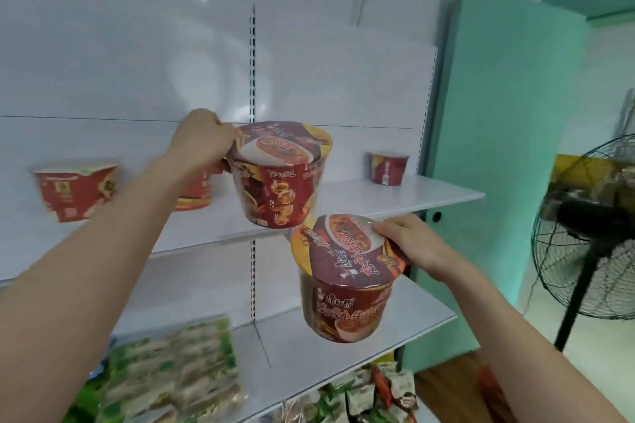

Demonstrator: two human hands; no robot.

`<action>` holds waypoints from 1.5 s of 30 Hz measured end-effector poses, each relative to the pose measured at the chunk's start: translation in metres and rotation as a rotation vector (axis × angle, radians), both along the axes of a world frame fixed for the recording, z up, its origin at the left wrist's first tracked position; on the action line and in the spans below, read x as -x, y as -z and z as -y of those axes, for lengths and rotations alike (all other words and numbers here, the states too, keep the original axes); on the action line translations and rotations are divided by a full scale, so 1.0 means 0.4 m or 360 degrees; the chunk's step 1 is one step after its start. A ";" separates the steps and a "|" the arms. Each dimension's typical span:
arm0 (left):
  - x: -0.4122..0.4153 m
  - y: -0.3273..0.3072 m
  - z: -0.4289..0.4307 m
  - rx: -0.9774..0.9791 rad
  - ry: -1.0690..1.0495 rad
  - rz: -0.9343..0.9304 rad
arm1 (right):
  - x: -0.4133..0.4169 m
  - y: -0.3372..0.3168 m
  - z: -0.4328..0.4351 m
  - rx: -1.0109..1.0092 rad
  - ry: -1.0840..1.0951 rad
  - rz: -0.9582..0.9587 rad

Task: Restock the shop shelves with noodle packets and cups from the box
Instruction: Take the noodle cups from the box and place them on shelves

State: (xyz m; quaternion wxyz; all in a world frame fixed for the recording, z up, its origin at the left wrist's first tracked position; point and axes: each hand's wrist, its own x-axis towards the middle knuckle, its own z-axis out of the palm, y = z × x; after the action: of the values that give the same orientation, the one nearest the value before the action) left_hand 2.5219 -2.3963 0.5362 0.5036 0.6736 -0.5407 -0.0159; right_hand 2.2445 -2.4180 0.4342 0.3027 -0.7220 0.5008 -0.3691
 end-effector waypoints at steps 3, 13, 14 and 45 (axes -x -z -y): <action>0.034 -0.048 0.142 -0.0008 0.0160 -0.0085 | 0.030 -0.053 0.119 -0.0014 0.0050 0.0045; 0.217 -0.184 0.567 0.0054 0.0398 -0.0158 | 0.228 -0.141 0.493 -0.0005 0.0417 0.0270; 0.246 -0.190 0.607 0.0064 0.0411 -0.0158 | 0.258 -0.144 0.531 0.0008 0.0466 0.0278; 0.712 -0.090 1.426 -0.0235 -0.0004 -0.0227 | 0.751 -0.083 1.632 -0.0261 0.0299 0.0145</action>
State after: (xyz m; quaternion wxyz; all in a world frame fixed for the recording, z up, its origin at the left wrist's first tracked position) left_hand 2.2370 -2.9666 0.5722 0.4900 0.7066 -0.5000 -0.1030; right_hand 1.9440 -3.0708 0.4673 0.3472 -0.6273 0.5805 -0.3860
